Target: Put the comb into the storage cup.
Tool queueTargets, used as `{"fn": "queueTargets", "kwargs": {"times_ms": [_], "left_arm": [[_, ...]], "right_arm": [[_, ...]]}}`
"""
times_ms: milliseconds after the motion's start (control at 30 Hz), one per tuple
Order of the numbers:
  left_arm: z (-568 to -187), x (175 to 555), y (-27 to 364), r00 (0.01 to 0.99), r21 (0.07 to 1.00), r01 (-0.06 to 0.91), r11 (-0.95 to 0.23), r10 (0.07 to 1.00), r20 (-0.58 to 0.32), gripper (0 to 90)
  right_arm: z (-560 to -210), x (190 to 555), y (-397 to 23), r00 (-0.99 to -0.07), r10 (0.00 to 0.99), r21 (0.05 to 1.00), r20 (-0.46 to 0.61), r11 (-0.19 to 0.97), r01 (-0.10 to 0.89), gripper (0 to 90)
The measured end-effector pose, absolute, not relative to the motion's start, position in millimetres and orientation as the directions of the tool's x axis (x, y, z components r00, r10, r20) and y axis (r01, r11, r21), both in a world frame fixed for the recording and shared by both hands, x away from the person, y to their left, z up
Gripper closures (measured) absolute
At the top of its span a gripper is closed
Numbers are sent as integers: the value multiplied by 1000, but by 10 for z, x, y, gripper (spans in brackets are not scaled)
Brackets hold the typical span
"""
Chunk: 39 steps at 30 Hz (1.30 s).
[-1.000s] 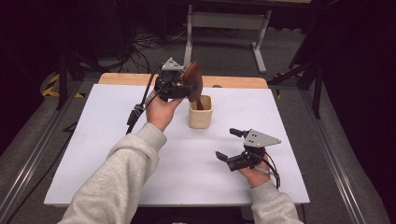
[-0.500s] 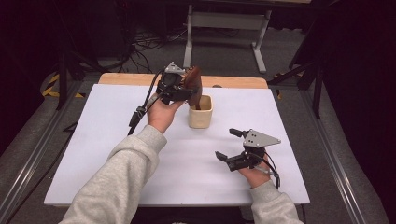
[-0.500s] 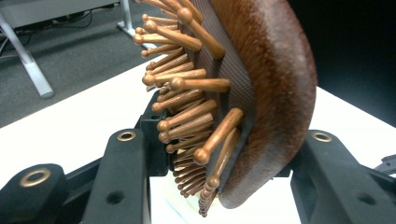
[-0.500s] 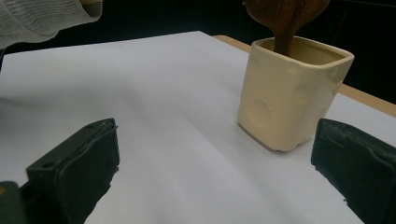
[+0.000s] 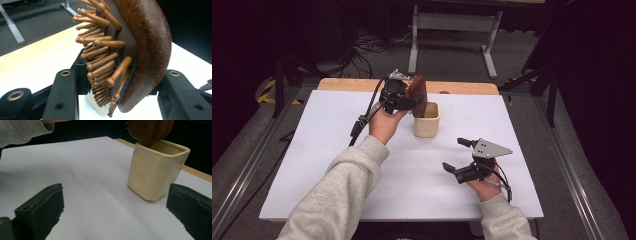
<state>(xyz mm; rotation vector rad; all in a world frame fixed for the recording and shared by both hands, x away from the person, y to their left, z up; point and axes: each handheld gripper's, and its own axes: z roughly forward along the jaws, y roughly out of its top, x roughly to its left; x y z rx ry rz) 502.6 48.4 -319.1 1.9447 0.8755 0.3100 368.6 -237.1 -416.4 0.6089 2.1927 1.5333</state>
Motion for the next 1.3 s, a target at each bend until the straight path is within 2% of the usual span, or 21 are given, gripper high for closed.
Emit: {"fn": "queueTargets", "kwargs": {"times_ms": [233, 333, 367, 400, 633, 833, 1067, 1200, 1300], "left_arm": [[-3192, 5016, 518, 713, 838, 450, -307, 689, -130, 497], [-3192, 5004, 536, 710, 836, 440, -328, 698, -100, 440], [-3197, 4993, 553, 713, 843, 419, -339, 697, -74, 408], [-3200, 4986, 562, 713, 847, 409, -339, 698, -65, 304], [-3225, 4933, 657, 686, 835, 383, -396, 727, 29, 3], [-3131, 4796, 899, 708, 870, 355, -343, 706, -10, 0], [-2978, 4511, 1133, 757, 892, 275, -359, 653, 29, 0], [-2979, 4348, 1252, 792, 896, 255, -364, 610, 22, 0], [-3013, 4199, 1350, 801, 888, 233, -397, 596, 56, 0]], "right_arm": [[-4165, 3680, -2372, -827, 558, 943, -68, 305, 129, 18], [-4160, 3677, -2375, -827, 558, 945, -69, 303, 126, 18], [-4159, 3676, -2375, -828, 557, 945, -67, 302, 126, 18], [-4157, 3675, -2377, -829, 556, 945, -67, 301, 126, 18], [-4158, 3672, -2365, -830, 553, 946, -68, 301, 123, 18], [-4138, 3670, -2380, -828, 557, 951, -65, 285, 116, 17], [-4091, 3668, -2385, -828, 557, 957, -70, 272, 102, 17], [-4065, 3665, -2400, -828, 556, 959, -70, 267, 98, 17], [-4052, 3655, -2402, -828, 556, 959, -74, 266, 93, 17]]}}
